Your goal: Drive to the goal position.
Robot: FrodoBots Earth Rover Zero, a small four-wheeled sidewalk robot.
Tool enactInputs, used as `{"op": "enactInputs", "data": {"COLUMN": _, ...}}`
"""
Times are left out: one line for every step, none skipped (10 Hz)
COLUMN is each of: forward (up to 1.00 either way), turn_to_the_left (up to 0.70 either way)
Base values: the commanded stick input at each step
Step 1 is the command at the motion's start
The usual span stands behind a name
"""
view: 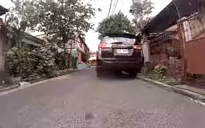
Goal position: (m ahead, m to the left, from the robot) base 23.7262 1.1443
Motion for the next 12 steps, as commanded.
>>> {"op": "enactInputs", "data": {"forward": 0.70, "turn_to_the_left": 0.00}}
{"op": "enactInputs", "data": {"forward": 0.70, "turn_to_the_left": 0.00}}
{"op": "enactInputs", "data": {"forward": 0.70, "turn_to_the_left": 0.00}}
{"op": "enactInputs", "data": {"forward": 0.70, "turn_to_the_left": 0.00}}
{"op": "enactInputs", "data": {"forward": 0.70, "turn_to_the_left": 0.00}}
{"op": "enactInputs", "data": {"forward": 0.70, "turn_to_the_left": 0.00}}
{"op": "enactInputs", "data": {"forward": 0.70, "turn_to_the_left": 0.00}}
{"op": "enactInputs", "data": {"forward": 0.70, "turn_to_the_left": 0.00}}
{"op": "enactInputs", "data": {"forward": 0.70, "turn_to_the_left": 0.00}}
{"op": "enactInputs", "data": {"forward": 0.70, "turn_to_the_left": 0.00}}
{"op": "enactInputs", "data": {"forward": 0.70, "turn_to_the_left": 0.00}}
{"op": "enactInputs", "data": {"forward": 0.70, "turn_to_the_left": 0.00}}
